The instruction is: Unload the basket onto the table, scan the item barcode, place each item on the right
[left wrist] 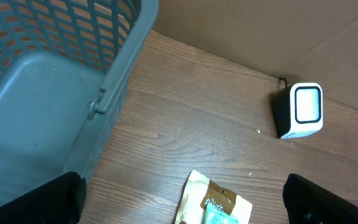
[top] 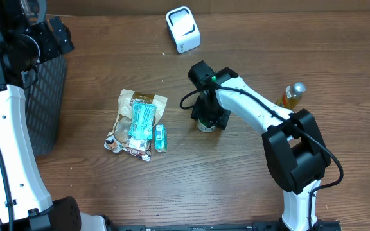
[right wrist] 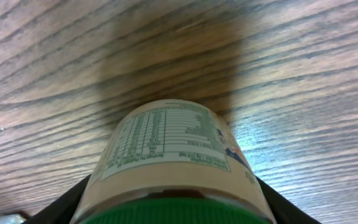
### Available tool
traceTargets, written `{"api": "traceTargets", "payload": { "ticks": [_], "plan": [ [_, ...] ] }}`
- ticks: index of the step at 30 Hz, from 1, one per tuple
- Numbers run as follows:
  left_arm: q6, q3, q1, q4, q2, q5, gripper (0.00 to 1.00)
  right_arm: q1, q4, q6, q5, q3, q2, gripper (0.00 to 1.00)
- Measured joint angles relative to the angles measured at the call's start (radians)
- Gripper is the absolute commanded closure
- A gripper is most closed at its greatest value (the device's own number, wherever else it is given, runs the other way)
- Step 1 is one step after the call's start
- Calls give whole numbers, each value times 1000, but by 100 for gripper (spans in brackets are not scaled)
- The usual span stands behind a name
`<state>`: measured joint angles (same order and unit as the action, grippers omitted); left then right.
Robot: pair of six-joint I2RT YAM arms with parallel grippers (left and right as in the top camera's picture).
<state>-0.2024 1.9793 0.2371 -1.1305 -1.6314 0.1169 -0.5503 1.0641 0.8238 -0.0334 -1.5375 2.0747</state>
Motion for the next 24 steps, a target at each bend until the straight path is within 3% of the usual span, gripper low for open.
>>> {"api": "traceTargets", "payload": {
  "ticks": [5, 10, 11, 15, 24],
  "plan": [
    [0, 0, 0, 0, 0, 0, 0, 0, -1, -46, -2, 0, 0, 44],
    [0, 0, 0, 0, 0, 0, 0, 0, -8, -213, -5, 0, 0, 44],
    [0, 0, 0, 0, 0, 0, 0, 0, -7, -253, -5, 0, 0, 39],
    [0, 0, 0, 0, 0, 0, 0, 0, -16, -325, -8, 0, 2, 1],
    [0, 0, 0, 0, 0, 0, 0, 0, -52, -273, -12, 0, 2, 0]
  ]
}}
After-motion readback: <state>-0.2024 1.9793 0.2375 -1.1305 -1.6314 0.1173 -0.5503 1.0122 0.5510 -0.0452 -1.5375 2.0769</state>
